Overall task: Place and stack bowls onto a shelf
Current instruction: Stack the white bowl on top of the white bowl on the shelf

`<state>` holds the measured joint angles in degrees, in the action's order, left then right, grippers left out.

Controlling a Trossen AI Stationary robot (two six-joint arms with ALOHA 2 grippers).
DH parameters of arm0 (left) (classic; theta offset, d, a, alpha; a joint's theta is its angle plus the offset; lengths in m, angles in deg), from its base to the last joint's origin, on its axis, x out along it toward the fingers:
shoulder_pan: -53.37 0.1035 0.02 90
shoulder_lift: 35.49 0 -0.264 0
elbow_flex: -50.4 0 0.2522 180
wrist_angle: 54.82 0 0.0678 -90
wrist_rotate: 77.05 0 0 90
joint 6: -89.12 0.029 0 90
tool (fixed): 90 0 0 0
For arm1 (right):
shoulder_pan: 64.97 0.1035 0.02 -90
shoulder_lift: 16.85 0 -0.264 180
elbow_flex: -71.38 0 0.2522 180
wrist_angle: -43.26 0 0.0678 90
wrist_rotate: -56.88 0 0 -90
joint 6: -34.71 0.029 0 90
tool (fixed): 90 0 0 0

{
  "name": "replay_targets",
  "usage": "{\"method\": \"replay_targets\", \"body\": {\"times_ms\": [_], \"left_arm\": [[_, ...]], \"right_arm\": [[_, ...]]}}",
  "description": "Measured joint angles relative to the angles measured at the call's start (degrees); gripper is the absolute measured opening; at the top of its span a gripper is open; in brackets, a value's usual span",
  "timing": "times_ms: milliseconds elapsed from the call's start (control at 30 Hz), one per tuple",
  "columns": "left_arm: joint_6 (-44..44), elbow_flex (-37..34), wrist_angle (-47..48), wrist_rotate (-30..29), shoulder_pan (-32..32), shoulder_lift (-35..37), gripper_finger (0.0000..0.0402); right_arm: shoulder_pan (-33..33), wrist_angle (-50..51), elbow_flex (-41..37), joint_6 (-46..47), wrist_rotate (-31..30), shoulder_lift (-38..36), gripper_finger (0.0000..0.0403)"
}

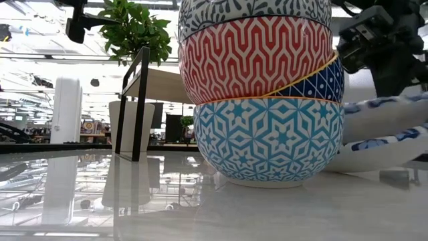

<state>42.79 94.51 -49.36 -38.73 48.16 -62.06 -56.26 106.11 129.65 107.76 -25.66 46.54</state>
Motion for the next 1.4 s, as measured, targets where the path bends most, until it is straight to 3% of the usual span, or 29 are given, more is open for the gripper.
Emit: {"method": "replay_targets", "body": {"times_ms": [200, 533, 900, 1067, 1400], "left_arm": [[0.0, 0.0, 0.1, 0.2, 0.0, 0.0, 0.0246], [0.0, 0.0, 1.2, 0.2, 0.0, 0.0, 0.0246], [0.0, 0.0, 1.3, 0.0, 0.0, 0.0, 0.0246], [0.0, 0.0, 1.3, 0.0, 0.0, 0.0, 0.0246], [0.0, 0.0, 1.3, 0.0, 0.0, 0.0, 0.0246]], "right_arm": [[-1.5, 0.5, 0.0, 1.4, -4.5, -6.2, 0.0058], [-3.8, -0.5, 0.0, 1.5, -6.0, -17.6, 0.0057], [-7.0, -3.9, 0.0, 4.3, -17.9, -29.6, 0.0057], [-9.5, -5.1, 0.0, 4.3, -19.9, -33.3, 0.0057], [-18.0, -22.7, 0.0, -3.7, -21.0, -34.5, 0.0032]]}}
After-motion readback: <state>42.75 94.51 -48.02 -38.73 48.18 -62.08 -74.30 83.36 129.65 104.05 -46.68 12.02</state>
